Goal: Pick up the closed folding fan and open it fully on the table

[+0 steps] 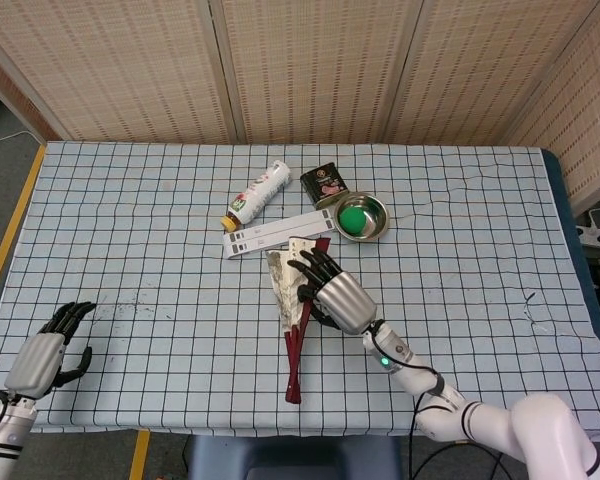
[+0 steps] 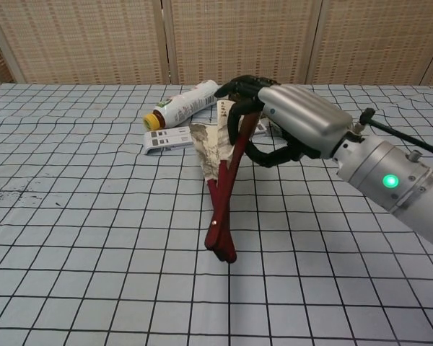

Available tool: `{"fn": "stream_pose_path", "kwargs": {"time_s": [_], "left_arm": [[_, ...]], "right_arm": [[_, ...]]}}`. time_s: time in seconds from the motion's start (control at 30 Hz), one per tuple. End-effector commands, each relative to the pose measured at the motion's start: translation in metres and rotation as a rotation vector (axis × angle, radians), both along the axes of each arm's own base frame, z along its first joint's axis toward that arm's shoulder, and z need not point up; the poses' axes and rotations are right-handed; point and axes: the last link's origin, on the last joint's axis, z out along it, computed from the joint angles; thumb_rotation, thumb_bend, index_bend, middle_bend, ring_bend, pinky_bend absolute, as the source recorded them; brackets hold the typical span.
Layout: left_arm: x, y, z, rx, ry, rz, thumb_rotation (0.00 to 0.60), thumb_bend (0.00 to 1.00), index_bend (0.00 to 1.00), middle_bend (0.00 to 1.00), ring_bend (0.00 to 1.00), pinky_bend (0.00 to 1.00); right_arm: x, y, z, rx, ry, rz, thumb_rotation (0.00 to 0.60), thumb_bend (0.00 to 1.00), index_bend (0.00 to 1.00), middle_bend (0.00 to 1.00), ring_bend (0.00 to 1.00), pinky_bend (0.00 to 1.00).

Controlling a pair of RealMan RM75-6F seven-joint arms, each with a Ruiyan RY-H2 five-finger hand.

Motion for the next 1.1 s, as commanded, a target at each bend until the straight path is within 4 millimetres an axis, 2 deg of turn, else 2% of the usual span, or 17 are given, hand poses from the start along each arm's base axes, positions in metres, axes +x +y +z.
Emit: {"fn": "stream_pose_path", "kwargs": {"time_s": [0.03, 0.2, 0.37, 0.5, 0.57, 0.77, 0.93, 1.1], "left_arm": [[0.0, 0.007, -0.024, -0.063, -0.166, -0.007, 0.6, 0.52, 0.05, 0.08, 0.02, 0.24], [0.019, 0.015, -0.055, -0.061, -0.334, -0.057, 0.6, 0.49, 0.0, 0.0, 0.0, 0.22], [0.055, 0.042, -0.08, 0.021, -0.494, -0.112, 0.6, 0.48, 0.0, 0.0, 0.0, 0.18], [0.081, 0.062, -0.091, 0.089, -0.541, -0.153, 0.587, 0.48, 0.0, 0.0, 0.0, 0.16], [0.092, 0.07, -0.095, 0.119, -0.573, -0.159, 0.56, 0.48, 0.0, 0.0, 0.0, 0.15], [0.112, 0.063, -0.104, 0.078, -0.68, -0.158, 0.538, 0.47, 0.0, 0.0, 0.0, 0.15], [0.124, 0.058, -0.117, 0.055, -0.729, -0.137, 0.506, 0.47, 0.0, 0.0, 0.0, 0.14], [0.132, 0.056, -0.128, 0.051, -0.753, -0.12, 0.51, 0.47, 0.0, 0.0, 0.0, 0.14]], "right_arm": [[0.031, -0.016, 0.035, 0.029, -0.046, -0.071, 0.6, 0.71, 0.69, 0.11, 0.0, 0.07], [0.07, -0.022, 0.045, 0.163, -0.138, -0.175, 0.6, 0.71, 0.69, 0.11, 0.0, 0.07], [0.107, -0.021, 0.043, 0.311, -0.217, -0.263, 0.6, 0.71, 0.69, 0.11, 0.0, 0.07], [0.13, -0.019, 0.036, 0.362, -0.21, -0.289, 0.6, 0.71, 0.69, 0.11, 0.0, 0.07], [0.141, -0.018, 0.033, 0.365, -0.202, -0.292, 0.6, 0.71, 0.69, 0.11, 0.0, 0.07], [0.163, -0.019, 0.026, 0.361, -0.211, -0.309, 0.6, 0.71, 0.69, 0.11, 0.0, 0.07], [0.172, -0.021, 0.016, 0.361, -0.222, -0.334, 0.6, 0.71, 0.69, 0.11, 0.0, 0.07], [0.182, -0.023, 0.009, 0.377, -0.258, -0.36, 0.6, 0.71, 0.69, 0.11, 0.0, 0.07]]}}
